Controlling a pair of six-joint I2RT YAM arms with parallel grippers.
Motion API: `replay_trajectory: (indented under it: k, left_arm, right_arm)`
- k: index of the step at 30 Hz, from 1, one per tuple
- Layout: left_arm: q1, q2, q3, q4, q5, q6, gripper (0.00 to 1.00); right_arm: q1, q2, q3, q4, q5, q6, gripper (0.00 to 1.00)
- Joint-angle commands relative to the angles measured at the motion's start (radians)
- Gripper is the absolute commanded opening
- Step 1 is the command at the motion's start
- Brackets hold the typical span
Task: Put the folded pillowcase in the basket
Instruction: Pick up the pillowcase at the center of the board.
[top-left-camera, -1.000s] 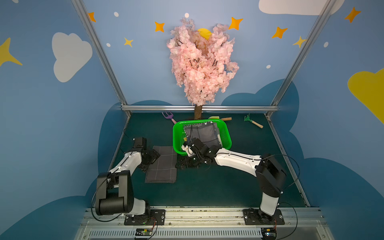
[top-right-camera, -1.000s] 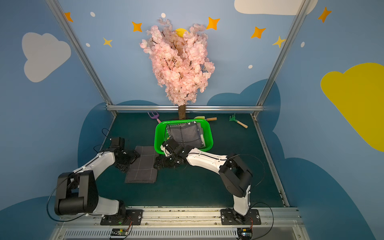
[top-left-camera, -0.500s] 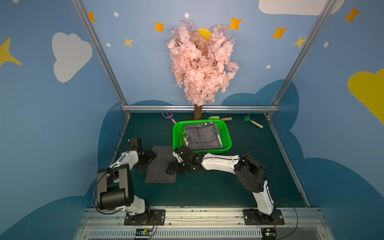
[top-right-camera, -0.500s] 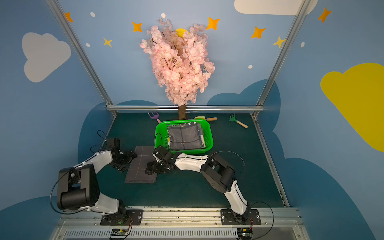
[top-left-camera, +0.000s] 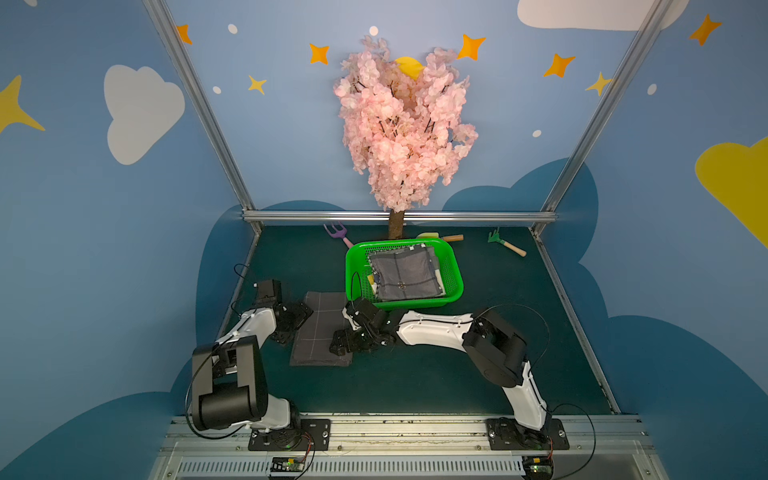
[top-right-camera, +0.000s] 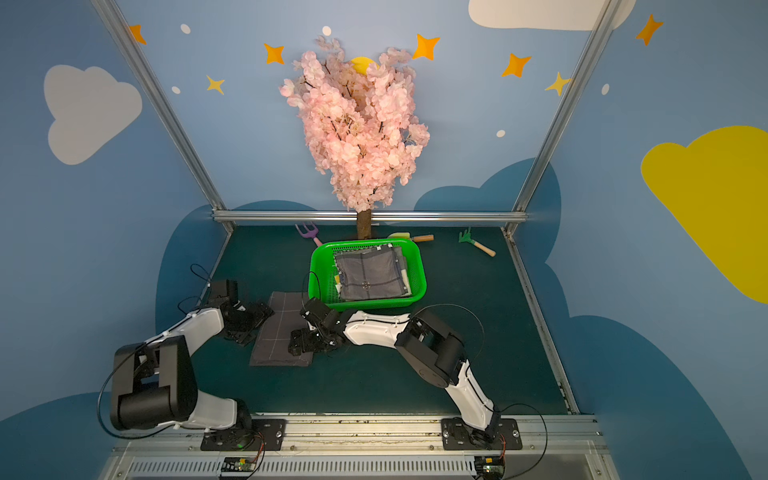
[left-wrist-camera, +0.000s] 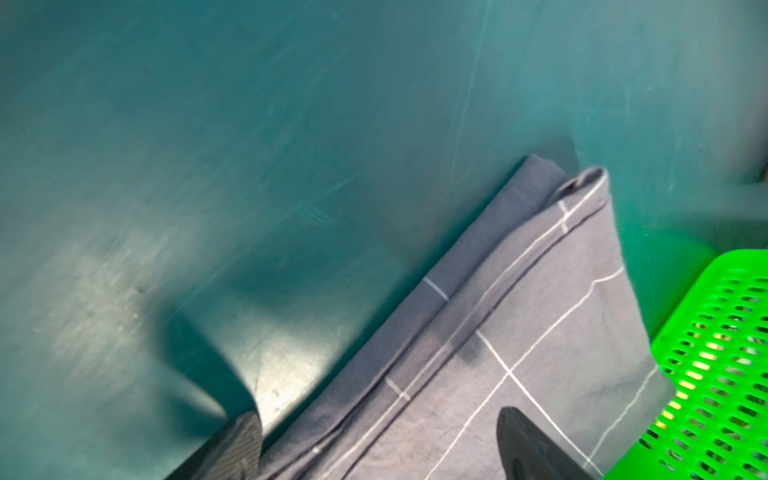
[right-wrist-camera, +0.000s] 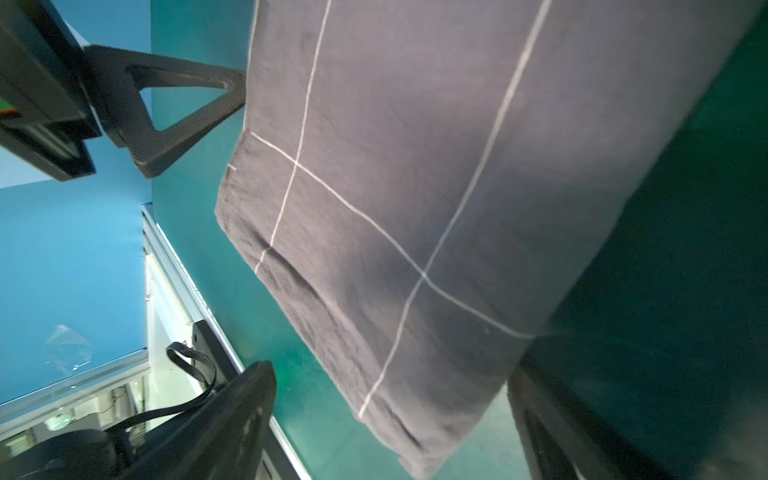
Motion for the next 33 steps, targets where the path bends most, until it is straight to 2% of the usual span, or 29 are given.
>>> replay_trajectory:
  k: [1,6,9,10,11,13,17,18,20,25,33]
  left_arm:
    - [0.0,0.081,-0.097,0.032,-0.009,0.014,0.93]
    - [-0.011,0.064,-0.111,0.034,-0.027,0.016,0.89]
    - [-0.024,0.047,-0.114,0.024,-0.049,0.02,0.69]
    - [-0.029,0.039,-0.119,0.024,-0.054,0.02,0.49]
    - [-0.034,0.036,-0.128,0.035,-0.038,0.013,0.37]
    - [-0.044,0.043,-0.133,0.047,-0.029,0.009,0.33]
    - [-0.046,0.058,-0.122,0.035,-0.025,0.019,0.29]
    - [-0.045,0.056,-0.123,0.035,-0.024,0.017,0.24]
    - [-0.046,0.044,-0.128,0.036,-0.023,0.016,0.04]
    - [-0.048,-0.023,-0.139,0.024,-0.006,0.008,0.03]
    - [-0.048,-0.282,-0.099,-0.114,-0.03,0.0,0.03]
  right_arm:
    - [0.006,0.023,-0.002,-0.012,0.015,0.028,0.9]
    - [0.019,0.044,0.032,-0.012,-0.002,0.03,0.8]
    - [0.025,0.042,0.029,-0.014,0.013,0.037,0.67]
    - [0.026,0.038,0.023,-0.012,0.019,0.041,0.63]
    - [0.026,0.035,0.023,-0.011,0.023,0.042,0.59]
    - [0.026,0.034,0.024,-0.016,0.025,0.043,0.55]
    - [0.029,0.043,0.036,-0.034,0.027,0.044,0.22]
    - [0.029,0.044,0.039,-0.036,0.025,0.044,0.17]
    - [0.03,0.045,0.043,-0.041,0.026,0.041,0.07]
    - [0.032,0.049,0.062,-0.056,0.026,0.029,0.0]
    - [0.056,0.093,0.22,-0.18,0.003,-0.069,0.0]
